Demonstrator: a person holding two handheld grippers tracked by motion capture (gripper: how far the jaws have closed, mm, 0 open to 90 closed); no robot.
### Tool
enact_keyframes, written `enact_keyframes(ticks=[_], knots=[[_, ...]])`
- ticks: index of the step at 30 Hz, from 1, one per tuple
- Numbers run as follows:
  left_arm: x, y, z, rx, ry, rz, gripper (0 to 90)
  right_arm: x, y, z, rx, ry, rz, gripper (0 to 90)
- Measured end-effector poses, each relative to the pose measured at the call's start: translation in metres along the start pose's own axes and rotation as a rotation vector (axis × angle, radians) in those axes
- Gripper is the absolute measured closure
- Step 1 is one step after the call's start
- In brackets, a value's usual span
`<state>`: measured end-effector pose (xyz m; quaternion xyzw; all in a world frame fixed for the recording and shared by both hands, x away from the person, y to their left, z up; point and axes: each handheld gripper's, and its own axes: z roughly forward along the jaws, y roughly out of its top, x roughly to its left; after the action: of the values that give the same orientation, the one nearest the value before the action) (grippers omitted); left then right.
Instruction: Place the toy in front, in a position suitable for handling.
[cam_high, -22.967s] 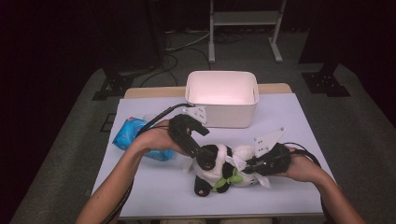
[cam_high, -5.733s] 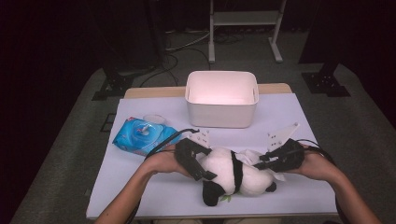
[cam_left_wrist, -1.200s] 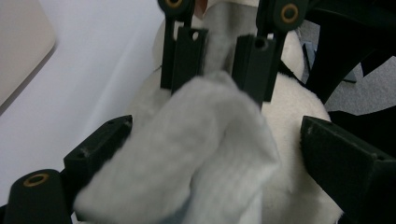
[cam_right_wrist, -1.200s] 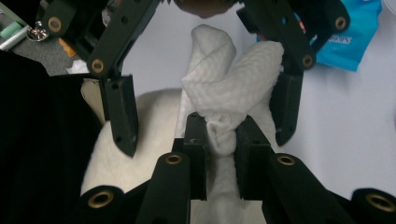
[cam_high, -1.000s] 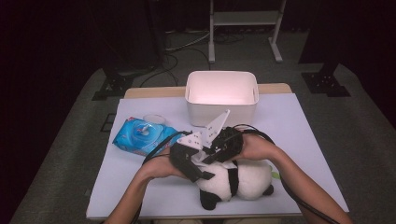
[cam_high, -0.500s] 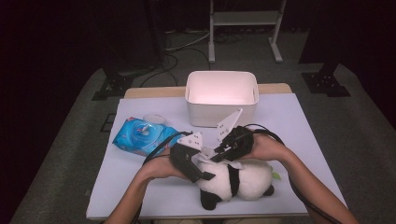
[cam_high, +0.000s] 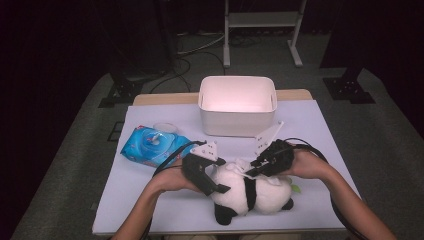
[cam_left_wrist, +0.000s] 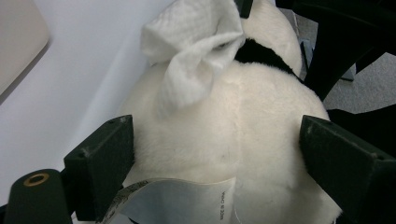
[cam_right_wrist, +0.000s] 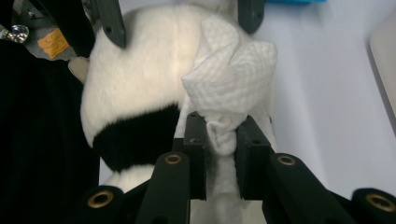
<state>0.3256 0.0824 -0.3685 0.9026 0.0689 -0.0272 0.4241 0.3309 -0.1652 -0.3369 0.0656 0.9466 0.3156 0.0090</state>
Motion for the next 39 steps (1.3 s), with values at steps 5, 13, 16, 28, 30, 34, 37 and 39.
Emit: enact_keyframes(ticks=[5, 13, 16, 28, 30, 34, 37, 39], knots=[[0.0, 0.0, 0.0, -0.001, -0.002, -0.003, 11.6, 0.003, -0.014, -0.011, -0.019, -0.023, 0.017, 76.1], [0.0, 0.0, -0.003, 0.011, -0.007, 0.016, 11.5, 0.011, -0.032, -0.024, -0.05, -0.057, 0.034, 76.0], [-0.002, 0.001, -0.006, 0.023, -0.005, 0.028, 11.8, 0.015, -0.032, -0.024, -0.058, -0.063, 0.016, 76.0], [-0.007, -0.011, -0.015, 0.063, -0.012, 0.032, 13.4, 0.032, -0.01, -0.003, -0.071, -0.021, -0.059, 75.9], [-0.006, -0.01, -0.013, 0.06, -0.014, 0.033, 13.4, 0.033, -0.002, 0.003, -0.073, -0.011, -0.078, 75.9], [-0.005, -0.009, -0.008, 0.054, -0.021, 0.03, 13.4, 0.035, 0.012, 0.012, -0.085, 0.01, -0.103, 75.9], [-0.004, -0.008, -0.008, 0.065, -0.018, 0.034, 13.4, 0.037, 0.021, 0.017, -0.084, 0.02, -0.122, 76.0], [-0.004, -0.008, -0.007, 0.068, -0.015, 0.036, 13.4, 0.038, 0.03, 0.023, -0.088, 0.033, -0.135, 75.9]])
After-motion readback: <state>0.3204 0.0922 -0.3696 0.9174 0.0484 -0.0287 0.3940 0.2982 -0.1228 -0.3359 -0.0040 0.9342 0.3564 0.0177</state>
